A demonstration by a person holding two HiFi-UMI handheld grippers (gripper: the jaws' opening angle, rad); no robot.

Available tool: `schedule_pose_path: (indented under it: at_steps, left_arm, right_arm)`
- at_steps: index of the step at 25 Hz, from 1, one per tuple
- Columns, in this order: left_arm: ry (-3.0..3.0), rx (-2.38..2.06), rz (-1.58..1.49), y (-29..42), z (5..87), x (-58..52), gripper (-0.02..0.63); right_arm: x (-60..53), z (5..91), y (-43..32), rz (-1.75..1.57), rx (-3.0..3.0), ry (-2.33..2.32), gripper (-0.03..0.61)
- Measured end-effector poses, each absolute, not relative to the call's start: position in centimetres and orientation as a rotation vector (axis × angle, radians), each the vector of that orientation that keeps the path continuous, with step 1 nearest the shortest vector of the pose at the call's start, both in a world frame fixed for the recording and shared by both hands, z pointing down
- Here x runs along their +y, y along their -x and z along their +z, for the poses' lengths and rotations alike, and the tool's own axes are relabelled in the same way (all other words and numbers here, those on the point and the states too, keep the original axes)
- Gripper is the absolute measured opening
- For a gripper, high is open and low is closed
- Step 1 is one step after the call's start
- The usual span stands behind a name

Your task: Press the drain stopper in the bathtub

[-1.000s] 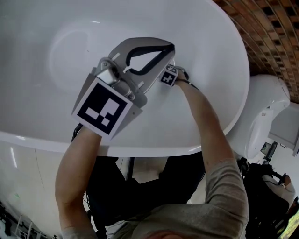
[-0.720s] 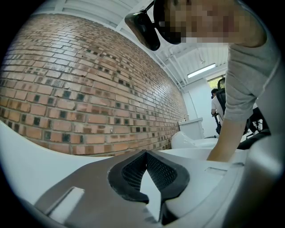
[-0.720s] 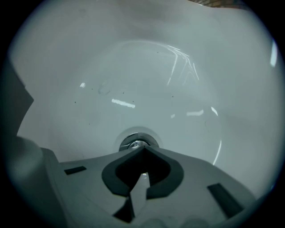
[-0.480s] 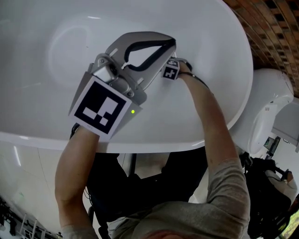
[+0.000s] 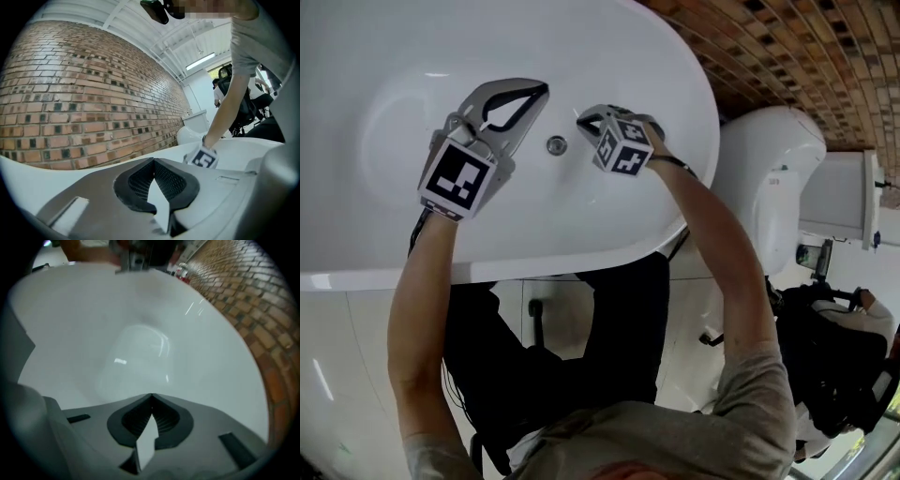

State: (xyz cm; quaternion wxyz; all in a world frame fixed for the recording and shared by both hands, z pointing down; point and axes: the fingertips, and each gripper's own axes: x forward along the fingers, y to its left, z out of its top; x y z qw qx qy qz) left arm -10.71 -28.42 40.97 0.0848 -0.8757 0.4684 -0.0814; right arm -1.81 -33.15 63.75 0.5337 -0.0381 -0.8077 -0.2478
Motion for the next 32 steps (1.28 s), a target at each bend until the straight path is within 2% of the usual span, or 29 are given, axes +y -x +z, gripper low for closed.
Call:
schedule_pose_path:
  at_steps: [6,10,13,19,26,32]
  left_arm:
    - [2.529,1.384,-0.221,11.0,38.2,-26.9,-0.003]
    - [2.435,1.384,-0.156,9.9,30.9,-22.0,-0.003]
    - [2.376,1.308,-0.030,7.8,23.7,-16.2,-0.003]
    - [2.256,1.191,0.063,3.5,13.1,-3.3,-0.003]
    - [2.203,1.104,0.167,-0.4,6.9,6.1,-0.003]
    - [2.231,1.034,0.166,-2.3,5.2,10.3,-0.003]
  right_arm:
    - [-27.4,40.2,-2.6,-0.647,-2.289,-0.288,0.000]
    - [-20.4,26.4,-7.5,-0.628,-2.621,-0.492,0.000]
    - [-14.4,19.9,-10.5,-0.617,-2.775,-0.620,0.000]
    - [-0.4,10.8,-14.9,-0.898,-2.937,-0.693,0.000]
    - [8.6,6.1,-17.2,-1.206,-2.895,-0.654,0.000]
    - [12.2,2.8,-18.5,-1.341,-2.951,-0.657,0.000]
